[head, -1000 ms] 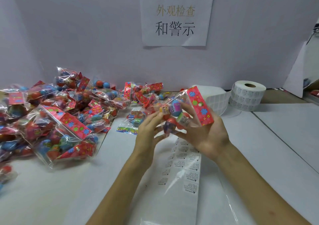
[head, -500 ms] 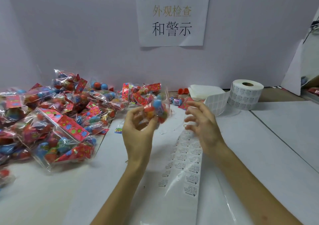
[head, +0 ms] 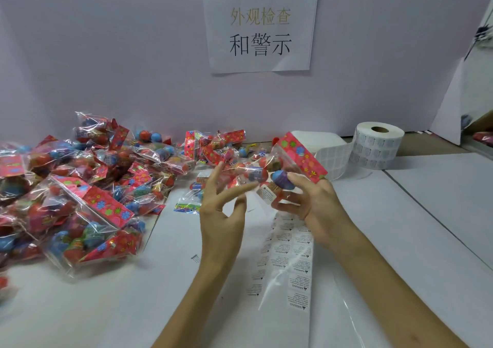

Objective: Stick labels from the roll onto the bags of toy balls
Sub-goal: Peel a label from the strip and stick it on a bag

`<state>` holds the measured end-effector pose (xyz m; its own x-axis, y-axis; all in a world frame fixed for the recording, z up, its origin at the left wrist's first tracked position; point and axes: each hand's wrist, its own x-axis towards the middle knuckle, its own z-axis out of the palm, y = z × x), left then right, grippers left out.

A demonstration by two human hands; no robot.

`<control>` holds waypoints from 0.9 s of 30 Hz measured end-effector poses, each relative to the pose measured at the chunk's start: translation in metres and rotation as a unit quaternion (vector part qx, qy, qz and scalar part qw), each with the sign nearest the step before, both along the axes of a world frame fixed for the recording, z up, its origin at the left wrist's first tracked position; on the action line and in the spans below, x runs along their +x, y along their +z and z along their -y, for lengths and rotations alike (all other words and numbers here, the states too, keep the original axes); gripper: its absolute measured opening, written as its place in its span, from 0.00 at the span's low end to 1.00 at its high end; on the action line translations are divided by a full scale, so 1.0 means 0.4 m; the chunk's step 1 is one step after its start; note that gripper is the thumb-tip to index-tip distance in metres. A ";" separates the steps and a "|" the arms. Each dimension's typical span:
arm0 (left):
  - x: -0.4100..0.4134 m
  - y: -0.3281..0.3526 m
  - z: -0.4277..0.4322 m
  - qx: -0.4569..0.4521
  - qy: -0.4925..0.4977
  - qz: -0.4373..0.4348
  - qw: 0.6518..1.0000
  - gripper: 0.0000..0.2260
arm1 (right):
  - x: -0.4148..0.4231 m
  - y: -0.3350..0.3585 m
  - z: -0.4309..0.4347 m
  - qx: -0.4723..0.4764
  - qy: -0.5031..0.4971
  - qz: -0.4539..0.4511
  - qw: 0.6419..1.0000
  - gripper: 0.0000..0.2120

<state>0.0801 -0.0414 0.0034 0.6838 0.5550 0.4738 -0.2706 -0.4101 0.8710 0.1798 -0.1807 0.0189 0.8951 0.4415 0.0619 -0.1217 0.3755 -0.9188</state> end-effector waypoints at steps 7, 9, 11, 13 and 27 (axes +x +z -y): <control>0.003 -0.003 0.000 -0.288 -0.170 -0.112 0.936 0.19 | -0.005 -0.005 -0.006 0.017 0.070 0.008 0.997 0.13; 0.000 -0.002 0.001 -0.267 -0.139 -0.095 0.949 0.13 | -0.003 -0.004 -0.007 -0.010 0.061 0.031 0.998 0.11; 0.000 -0.004 -0.001 -0.267 -0.124 -0.100 0.950 0.10 | 0.014 0.008 0.009 -0.059 0.026 0.069 0.996 0.11; -0.004 0.001 0.005 -0.253 -0.128 -0.111 0.952 0.10 | 0.036 0.029 0.036 -0.105 0.044 0.090 0.989 0.16; 0.032 -0.048 0.047 -0.362 -0.207 -0.163 0.894 0.09 | 0.274 0.203 0.351 0.031 -0.214 0.001 0.976 0.06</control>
